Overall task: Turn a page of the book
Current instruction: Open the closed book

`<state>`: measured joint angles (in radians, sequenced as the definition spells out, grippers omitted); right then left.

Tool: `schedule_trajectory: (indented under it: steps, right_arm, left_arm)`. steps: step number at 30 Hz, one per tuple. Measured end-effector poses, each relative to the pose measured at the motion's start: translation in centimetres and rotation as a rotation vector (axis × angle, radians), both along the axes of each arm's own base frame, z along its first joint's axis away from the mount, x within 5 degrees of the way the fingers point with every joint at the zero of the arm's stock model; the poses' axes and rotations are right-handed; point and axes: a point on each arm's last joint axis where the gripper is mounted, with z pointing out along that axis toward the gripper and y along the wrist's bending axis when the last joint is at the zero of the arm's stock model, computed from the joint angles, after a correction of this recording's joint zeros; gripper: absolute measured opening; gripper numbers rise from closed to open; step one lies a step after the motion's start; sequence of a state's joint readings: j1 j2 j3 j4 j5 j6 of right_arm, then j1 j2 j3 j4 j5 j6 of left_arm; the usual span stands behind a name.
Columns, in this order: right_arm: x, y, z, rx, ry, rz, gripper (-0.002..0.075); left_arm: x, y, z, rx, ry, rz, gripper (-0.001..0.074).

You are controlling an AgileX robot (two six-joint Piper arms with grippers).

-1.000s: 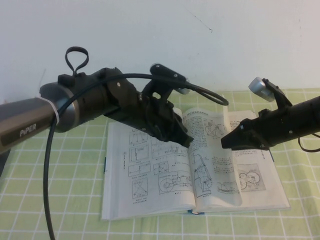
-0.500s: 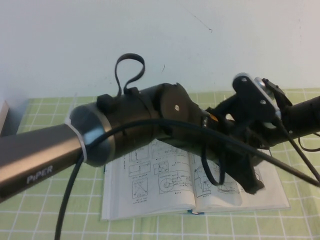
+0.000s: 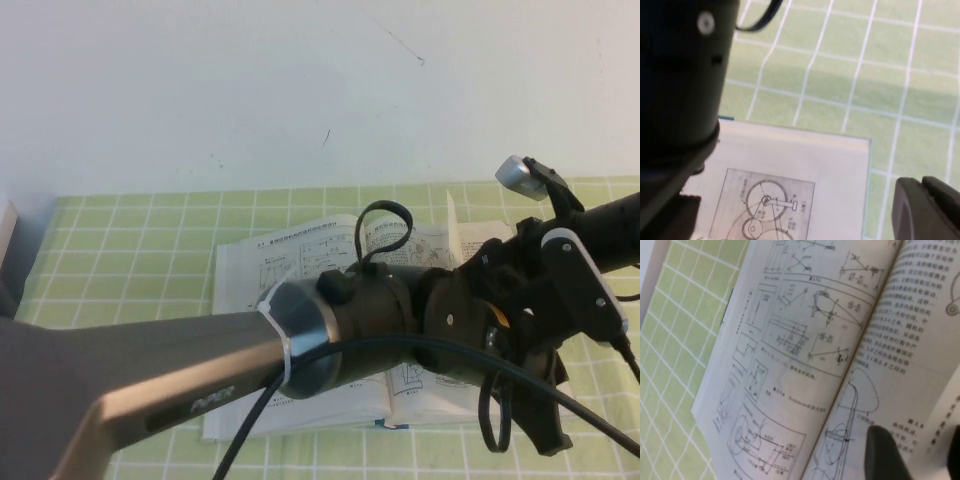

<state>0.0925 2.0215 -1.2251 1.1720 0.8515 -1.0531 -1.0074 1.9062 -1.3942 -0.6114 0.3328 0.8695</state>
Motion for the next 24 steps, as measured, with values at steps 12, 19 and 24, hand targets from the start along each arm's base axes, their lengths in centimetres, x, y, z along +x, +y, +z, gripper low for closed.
schedule_trajectory:
  steps: [12,19,24]
  right_arm:
    - [0.0,0.0,0.0,-0.01,-0.039,0.032,0.0281]
    - [0.0,0.0,0.0,-0.015,-0.056,0.046,0.0281]
    - [0.0,0.0,0.0,-0.015,-0.059,0.048,0.0281]
  left_arm:
    - [1.3,-1.0,-3.8,0.044,-0.043,0.06,-0.0004]
    - [1.6,-1.3,-6.2,0.089,-0.046,0.054,-0.0004]
    - [1.8,-1.3,-7.1,0.113,-0.057,0.044,-0.0004]
